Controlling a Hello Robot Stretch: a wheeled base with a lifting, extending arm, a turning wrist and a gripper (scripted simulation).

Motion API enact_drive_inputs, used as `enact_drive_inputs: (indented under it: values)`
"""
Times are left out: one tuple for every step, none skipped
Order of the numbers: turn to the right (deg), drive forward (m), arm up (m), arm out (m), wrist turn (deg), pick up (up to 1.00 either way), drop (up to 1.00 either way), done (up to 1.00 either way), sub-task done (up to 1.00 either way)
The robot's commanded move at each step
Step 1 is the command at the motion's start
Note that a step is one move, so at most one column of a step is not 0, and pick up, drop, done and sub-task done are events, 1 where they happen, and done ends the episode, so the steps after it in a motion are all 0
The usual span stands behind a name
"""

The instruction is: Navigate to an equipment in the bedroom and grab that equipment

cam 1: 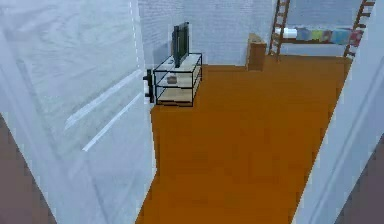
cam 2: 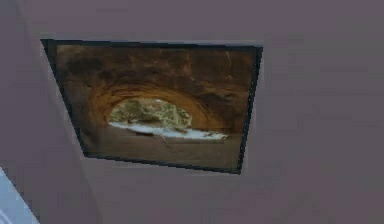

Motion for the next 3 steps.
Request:
enact_drive_inputs:
  values:
    - [0.0,0.80,0.00,0.00,0.0,0.00,0.00,0.00,0.00]
    - [45.0,0.00,0.00,0.00,0.0,0.00,0.00,0.00,0.00]
    - [12.0,0.00,0.00,0.00,0.0,0.00,0.00,0.00,0.00]
